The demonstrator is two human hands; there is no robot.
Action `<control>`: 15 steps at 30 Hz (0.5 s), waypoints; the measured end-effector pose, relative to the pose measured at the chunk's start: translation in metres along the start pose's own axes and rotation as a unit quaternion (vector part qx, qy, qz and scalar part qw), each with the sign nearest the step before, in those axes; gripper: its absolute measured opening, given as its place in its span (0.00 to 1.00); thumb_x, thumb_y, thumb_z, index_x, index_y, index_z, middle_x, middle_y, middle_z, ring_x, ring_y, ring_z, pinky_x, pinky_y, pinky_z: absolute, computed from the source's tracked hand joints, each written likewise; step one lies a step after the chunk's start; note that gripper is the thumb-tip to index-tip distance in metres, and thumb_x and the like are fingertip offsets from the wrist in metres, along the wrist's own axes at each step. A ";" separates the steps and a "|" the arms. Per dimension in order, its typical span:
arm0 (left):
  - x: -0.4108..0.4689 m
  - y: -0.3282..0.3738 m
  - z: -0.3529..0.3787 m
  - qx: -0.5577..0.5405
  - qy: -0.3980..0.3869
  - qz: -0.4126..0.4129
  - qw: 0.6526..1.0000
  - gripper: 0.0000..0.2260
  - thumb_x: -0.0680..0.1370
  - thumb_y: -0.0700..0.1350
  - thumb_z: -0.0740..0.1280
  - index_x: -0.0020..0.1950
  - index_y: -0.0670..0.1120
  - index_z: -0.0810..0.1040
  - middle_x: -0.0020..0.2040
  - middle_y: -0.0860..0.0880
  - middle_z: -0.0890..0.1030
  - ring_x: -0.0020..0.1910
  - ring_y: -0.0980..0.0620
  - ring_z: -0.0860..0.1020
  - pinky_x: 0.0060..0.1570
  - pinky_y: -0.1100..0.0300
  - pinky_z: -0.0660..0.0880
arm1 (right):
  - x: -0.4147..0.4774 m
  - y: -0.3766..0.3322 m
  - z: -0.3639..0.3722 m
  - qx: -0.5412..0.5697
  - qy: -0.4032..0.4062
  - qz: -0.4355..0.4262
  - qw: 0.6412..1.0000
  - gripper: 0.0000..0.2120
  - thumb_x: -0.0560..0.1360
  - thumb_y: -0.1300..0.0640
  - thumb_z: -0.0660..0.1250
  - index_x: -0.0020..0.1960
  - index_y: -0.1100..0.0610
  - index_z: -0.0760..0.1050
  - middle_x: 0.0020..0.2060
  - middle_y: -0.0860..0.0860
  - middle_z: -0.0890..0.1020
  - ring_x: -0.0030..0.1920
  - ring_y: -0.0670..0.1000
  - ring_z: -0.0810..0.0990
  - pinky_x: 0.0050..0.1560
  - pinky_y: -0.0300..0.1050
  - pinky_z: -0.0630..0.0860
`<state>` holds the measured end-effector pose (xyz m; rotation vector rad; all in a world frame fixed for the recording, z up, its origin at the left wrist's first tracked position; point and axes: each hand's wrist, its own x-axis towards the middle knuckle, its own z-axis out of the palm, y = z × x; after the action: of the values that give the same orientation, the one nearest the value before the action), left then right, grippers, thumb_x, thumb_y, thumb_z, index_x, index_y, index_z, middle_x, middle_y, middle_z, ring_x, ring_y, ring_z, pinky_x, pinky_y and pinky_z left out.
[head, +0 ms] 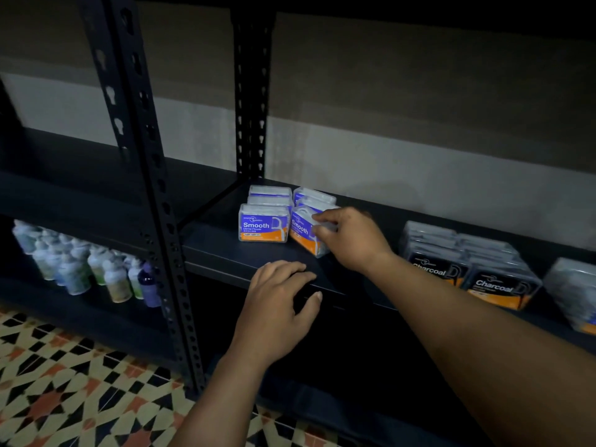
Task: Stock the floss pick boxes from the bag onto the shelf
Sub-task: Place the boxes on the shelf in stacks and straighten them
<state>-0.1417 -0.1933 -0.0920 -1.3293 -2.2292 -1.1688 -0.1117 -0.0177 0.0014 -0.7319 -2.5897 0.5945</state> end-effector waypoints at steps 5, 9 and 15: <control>-0.002 -0.002 -0.001 -0.010 -0.001 0.007 1.000 0.17 0.76 0.57 0.65 0.60 0.52 0.82 0.62 0.56 0.78 0.65 0.54 0.72 0.72 0.54 0.61 | -0.002 0.003 -0.003 -0.016 -0.002 0.003 1.000 0.17 0.75 0.43 0.64 0.63 0.39 0.76 0.62 0.50 0.79 0.60 0.53 0.75 0.59 0.43 0.70; -0.001 -0.001 0.001 -0.017 0.006 0.005 1.000 0.16 0.76 0.56 0.66 0.59 0.51 0.82 0.61 0.56 0.78 0.64 0.55 0.73 0.71 0.51 0.63 | -0.006 0.005 -0.004 -0.008 -0.002 0.004 1.000 0.16 0.76 0.43 0.64 0.64 0.38 0.76 0.62 0.51 0.79 0.60 0.54 0.74 0.59 0.43 0.71; -0.001 -0.002 -0.001 -0.024 -0.002 0.005 1.000 0.17 0.76 0.57 0.65 0.60 0.52 0.82 0.62 0.56 0.78 0.65 0.55 0.72 0.72 0.52 0.62 | -0.009 0.006 -0.006 -0.003 -0.005 -0.001 1.000 0.15 0.76 0.43 0.64 0.63 0.38 0.76 0.62 0.50 0.79 0.59 0.52 0.75 0.58 0.42 0.72</control>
<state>-0.1431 -0.1951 -0.0935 -1.3600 -2.2081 -1.2234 -0.1000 -0.0163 0.0010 -0.7302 -2.6031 0.5906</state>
